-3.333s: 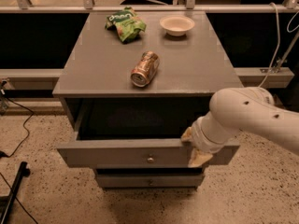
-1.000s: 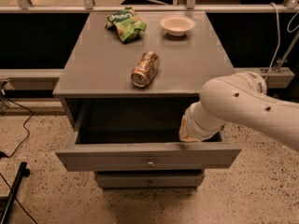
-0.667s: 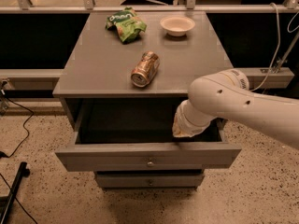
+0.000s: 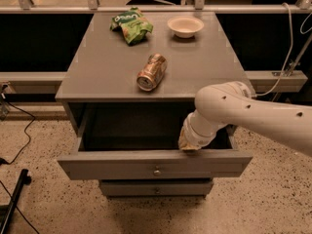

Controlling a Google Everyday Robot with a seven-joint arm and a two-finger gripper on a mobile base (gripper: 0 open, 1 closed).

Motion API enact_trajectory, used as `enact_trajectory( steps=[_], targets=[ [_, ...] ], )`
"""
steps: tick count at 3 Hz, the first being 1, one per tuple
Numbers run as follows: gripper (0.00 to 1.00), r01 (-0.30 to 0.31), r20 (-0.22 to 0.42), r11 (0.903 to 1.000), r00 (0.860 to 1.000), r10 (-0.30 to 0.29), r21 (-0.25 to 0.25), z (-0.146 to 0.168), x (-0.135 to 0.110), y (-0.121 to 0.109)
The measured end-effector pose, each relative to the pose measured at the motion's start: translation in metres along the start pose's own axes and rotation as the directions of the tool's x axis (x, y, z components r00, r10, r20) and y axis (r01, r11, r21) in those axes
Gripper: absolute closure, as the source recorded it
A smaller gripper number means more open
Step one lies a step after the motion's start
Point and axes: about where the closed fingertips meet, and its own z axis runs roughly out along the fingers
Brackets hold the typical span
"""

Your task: Open top drawer

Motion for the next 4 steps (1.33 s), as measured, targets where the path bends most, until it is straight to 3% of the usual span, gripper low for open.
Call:
enact_trajectory(
  steps=[1,2,3,4],
  targets=[
    [1.00,-0.004,0.021,0.9983,1.000,0.005,-0.058,-0.001,0.000,0.021],
    [1.00,0.005,0.055,0.9907,0.998,0.003,-0.136,-0.008,-0.006,0.059],
    [1.00,0.005,0.062,0.9881,0.998,0.005,-0.154,-0.011,-0.007,0.068],
    [1.00,-0.001,0.073,0.9790,0.997,0.017,-0.204,-0.034,-0.008,0.099]
  ],
)
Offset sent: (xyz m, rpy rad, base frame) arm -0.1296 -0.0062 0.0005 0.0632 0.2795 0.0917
